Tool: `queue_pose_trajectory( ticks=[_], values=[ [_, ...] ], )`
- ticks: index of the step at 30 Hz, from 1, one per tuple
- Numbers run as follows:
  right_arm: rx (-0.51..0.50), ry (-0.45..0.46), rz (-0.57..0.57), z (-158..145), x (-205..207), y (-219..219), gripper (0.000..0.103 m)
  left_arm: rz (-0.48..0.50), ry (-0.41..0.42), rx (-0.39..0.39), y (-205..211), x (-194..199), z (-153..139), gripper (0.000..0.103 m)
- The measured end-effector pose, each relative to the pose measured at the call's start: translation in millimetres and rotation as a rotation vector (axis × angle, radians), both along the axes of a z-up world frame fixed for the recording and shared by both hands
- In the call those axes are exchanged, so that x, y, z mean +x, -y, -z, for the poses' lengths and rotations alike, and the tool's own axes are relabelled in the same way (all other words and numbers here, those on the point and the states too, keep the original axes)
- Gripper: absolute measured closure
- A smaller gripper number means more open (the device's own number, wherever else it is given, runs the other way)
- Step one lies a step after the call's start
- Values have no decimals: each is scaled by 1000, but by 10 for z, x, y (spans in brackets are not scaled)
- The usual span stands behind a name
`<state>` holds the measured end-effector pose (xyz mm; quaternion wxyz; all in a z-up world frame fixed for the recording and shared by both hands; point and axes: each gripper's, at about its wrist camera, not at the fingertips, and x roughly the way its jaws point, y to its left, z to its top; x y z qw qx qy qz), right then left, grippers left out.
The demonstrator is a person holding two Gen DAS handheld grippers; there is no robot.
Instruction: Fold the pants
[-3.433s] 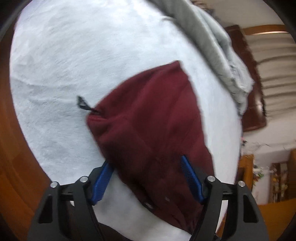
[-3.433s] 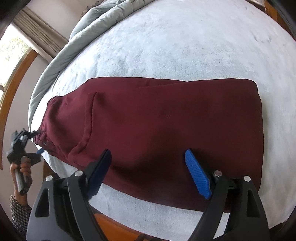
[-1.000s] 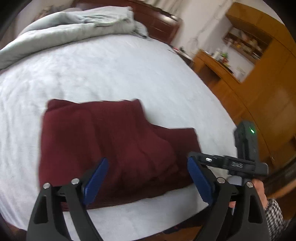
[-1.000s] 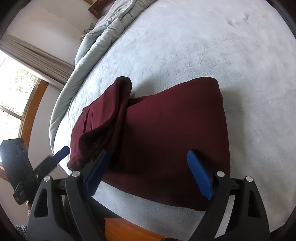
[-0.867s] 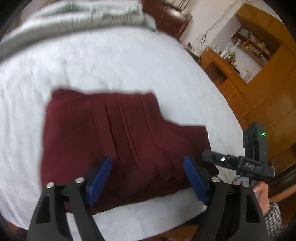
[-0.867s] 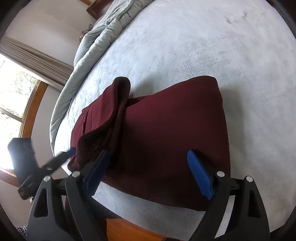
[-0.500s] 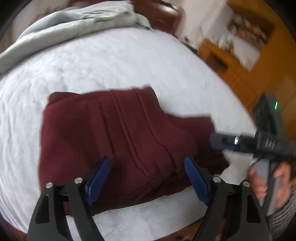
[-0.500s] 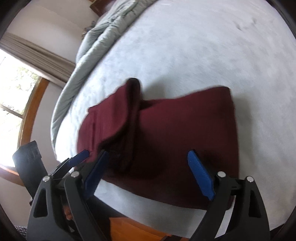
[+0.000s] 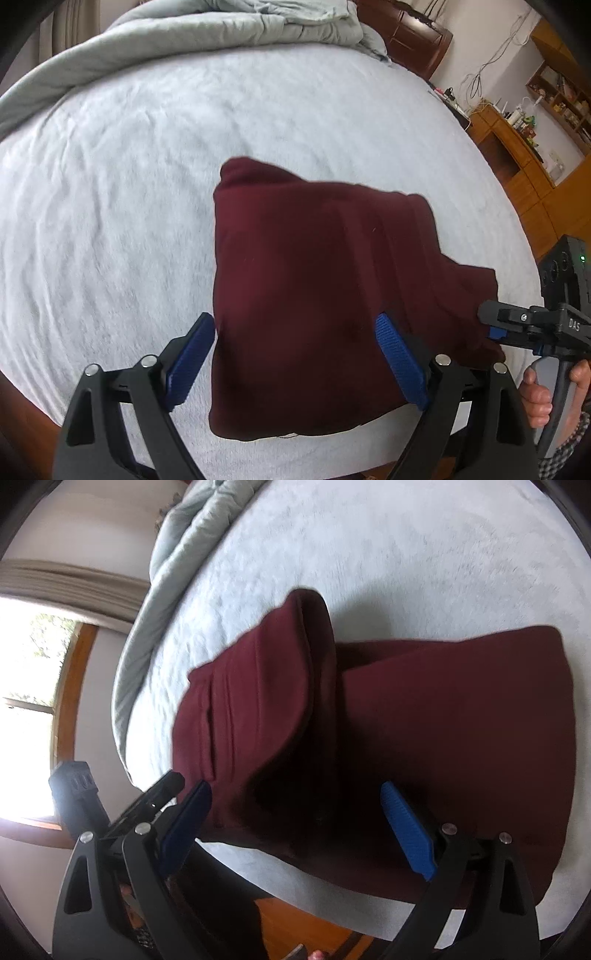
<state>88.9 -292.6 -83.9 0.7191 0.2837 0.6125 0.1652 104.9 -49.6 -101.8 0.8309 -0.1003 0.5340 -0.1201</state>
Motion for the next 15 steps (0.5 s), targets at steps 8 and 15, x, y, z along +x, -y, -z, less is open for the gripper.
queue_pose_trajectory(
  ticks=[8, 15],
  values=[
    [-74, 38, -53, 49, 39, -211, 12, -3, -19, 11, -89, -21, 85, 12],
    [-9, 83, -133, -5, 73, -355, 74, -30, -39, 2, -162, -70, 99, 11]
  ],
)
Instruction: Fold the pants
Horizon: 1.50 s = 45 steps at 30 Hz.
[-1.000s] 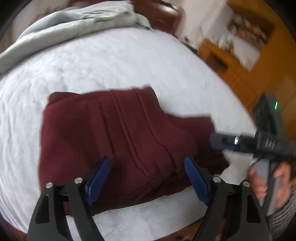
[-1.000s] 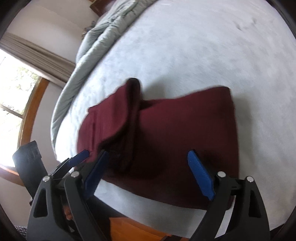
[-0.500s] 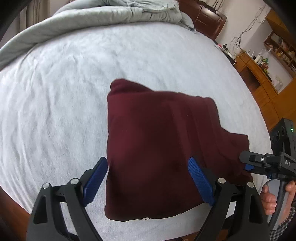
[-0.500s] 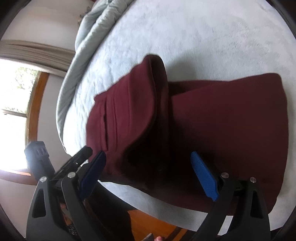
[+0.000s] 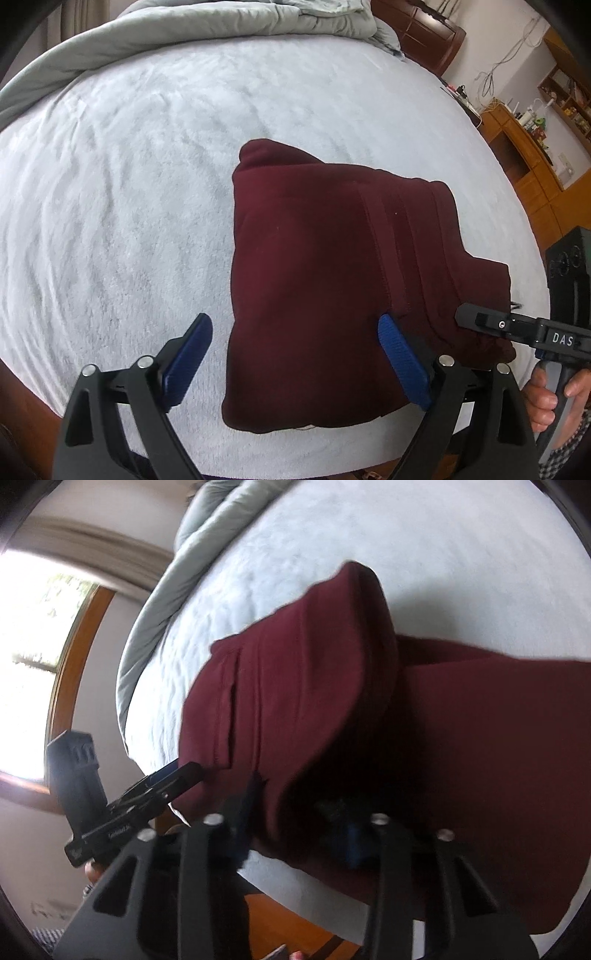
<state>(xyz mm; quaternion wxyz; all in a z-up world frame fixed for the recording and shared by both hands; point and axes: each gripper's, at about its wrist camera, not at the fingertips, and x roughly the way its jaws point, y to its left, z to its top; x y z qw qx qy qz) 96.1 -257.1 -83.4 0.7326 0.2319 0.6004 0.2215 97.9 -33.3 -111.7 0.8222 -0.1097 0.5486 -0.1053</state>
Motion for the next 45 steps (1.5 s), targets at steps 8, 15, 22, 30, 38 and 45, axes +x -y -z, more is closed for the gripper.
queue_pose_trajectory(
  ticks=[8, 15, 22, 30, 38, 45],
  values=[
    [29, 145, 17, -548, -99, 319, 81, -12, 12, -42, -3, -31, -127, 11],
    [-67, 229, 85, -899, -383, 993, 81, 57, 23, -28, 376, 13, -198, 10],
    [-101, 99, 158, -369, -585, 1431, 80, 104, 3, 38, 741, 9, -63, 10],
    [-58, 47, 137, -59, -610, 1314, 79, 85, -27, 39, 730, 80, 28, 7],
    [-126, 43, 75, -209, -668, 1308, 56, 91, 23, 66, 738, 139, -81, 7],
    [-134, 105, 167, -443, -265, 1573, 31, 119, 37, 99, 856, 174, -99, 7]
  ],
)
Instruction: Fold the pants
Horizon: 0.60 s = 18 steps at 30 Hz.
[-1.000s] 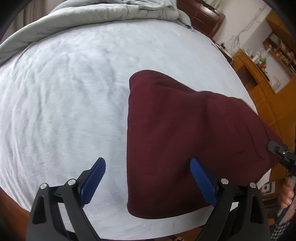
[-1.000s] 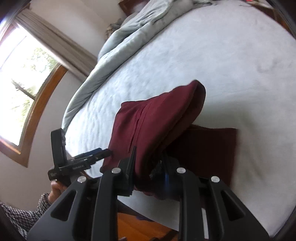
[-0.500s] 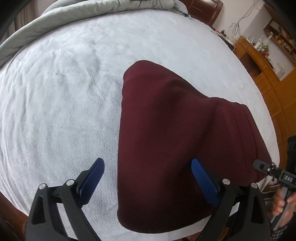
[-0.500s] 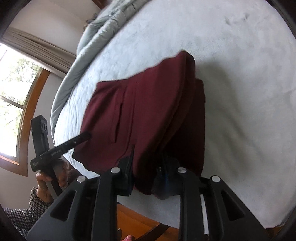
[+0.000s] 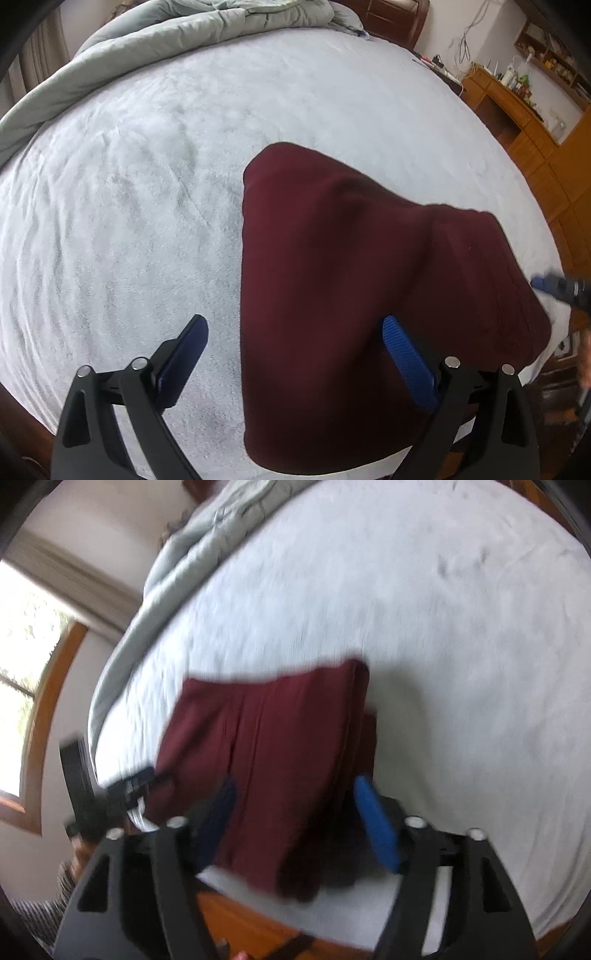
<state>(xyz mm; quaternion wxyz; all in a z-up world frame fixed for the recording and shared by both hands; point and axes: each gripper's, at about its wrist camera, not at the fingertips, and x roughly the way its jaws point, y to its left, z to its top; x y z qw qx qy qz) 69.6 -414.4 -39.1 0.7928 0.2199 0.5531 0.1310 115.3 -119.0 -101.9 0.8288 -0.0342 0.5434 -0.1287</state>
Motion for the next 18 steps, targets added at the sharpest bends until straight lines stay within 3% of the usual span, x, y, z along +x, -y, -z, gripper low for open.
queue_pose_trajectory(
  ticks=[6, 7, 9, 11, 13, 15, 18],
  values=[
    [1, -84, 43, 359, 693, 143, 37, 24, 37, 10, 81, 18, -90, 7],
    [8, -99, 42, 417, 739, 156, 53, 30, 33, 14, 113, 47, -81, 7],
    [39, -130, 34, 548, 814, 115, 73, 37, 17, 23, 155, 81, -24, 7],
    [26, -88, 9, 495, 858, 65, 95, 41, -3, 26, 189, 92, 50, 7],
    [-20, -56, 31, 384, 826, 133, 99, 41, -8, 32, 203, 88, 106, 7],
    [26, -57, 75, 356, 793, 288, 99, 44, -15, 24, 217, 73, 152, 6],
    [-31, -131, 68, 577, 802, 254, 99, 27, -41, 0, 216, 88, 225, 4]
  ],
)
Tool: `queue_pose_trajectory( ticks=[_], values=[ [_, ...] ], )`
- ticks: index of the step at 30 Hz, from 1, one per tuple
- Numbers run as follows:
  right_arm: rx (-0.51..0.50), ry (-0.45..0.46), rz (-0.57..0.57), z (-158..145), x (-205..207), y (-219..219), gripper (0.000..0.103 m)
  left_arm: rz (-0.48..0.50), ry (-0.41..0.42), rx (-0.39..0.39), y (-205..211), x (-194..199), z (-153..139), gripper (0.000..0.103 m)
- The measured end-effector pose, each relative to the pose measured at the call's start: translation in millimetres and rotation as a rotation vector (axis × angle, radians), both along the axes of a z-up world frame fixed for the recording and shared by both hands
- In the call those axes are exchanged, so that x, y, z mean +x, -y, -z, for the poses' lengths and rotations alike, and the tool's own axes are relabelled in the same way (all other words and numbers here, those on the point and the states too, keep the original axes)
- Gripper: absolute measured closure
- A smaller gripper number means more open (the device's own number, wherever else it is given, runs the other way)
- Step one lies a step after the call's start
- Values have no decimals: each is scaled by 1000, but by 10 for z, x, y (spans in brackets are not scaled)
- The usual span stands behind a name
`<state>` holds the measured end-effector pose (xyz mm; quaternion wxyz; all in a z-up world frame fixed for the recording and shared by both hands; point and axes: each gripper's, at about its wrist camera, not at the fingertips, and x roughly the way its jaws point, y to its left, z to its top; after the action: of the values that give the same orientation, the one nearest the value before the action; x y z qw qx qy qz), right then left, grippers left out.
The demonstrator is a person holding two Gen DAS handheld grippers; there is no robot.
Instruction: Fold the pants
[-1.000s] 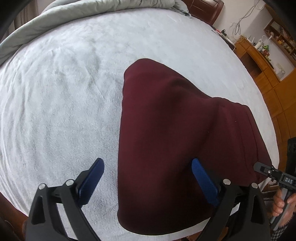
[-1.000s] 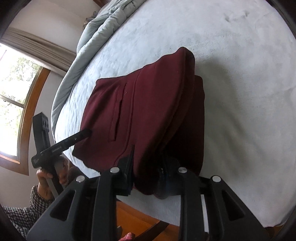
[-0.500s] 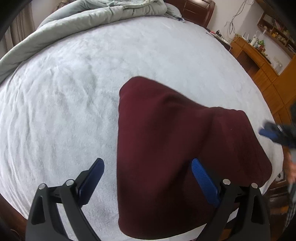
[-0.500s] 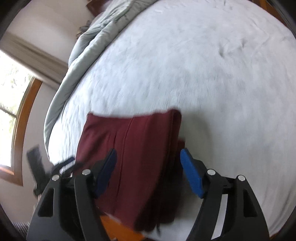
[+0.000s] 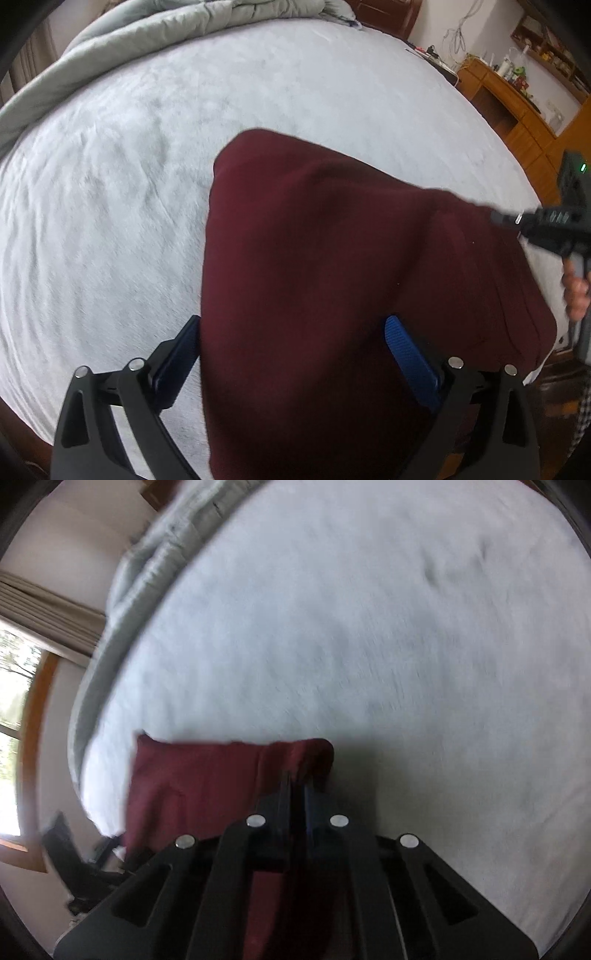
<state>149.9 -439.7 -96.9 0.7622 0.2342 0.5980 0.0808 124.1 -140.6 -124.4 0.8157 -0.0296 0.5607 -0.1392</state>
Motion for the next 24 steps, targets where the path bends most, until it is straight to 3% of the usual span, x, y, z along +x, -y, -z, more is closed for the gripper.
queue_pose_trajectory(
  ticks=[2, 6, 13, 19, 21, 23, 24],
  values=[
    [-4, 2, 12, 45, -12, -31, 96, -11, -21, -20, -25, 9, 29, 4],
    [18, 60, 30, -197, -197, -2, 72, -4, -42, -29, -107, -28, -52, 5],
    [48, 35, -52, -495, -1096, -154, 72, 26, -15, -41, -173, -347, -209, 5],
    [188, -15, -24, -380, -1408, -250, 57, -20, -37, -59, -163, -400, -99, 5],
    [182, -16, -27, -380, -1407, -296, 63, -30, -53, -69, -193, -378, -77, 4],
    [189, 5, -53, -430, -1401, -322, 86, -36, -63, -80, -170, -368, -70, 4],
    [182, 19, -62, -478, -1417, -314, 87, -37, -65, -79, -171, -368, -83, 5]
  ],
)
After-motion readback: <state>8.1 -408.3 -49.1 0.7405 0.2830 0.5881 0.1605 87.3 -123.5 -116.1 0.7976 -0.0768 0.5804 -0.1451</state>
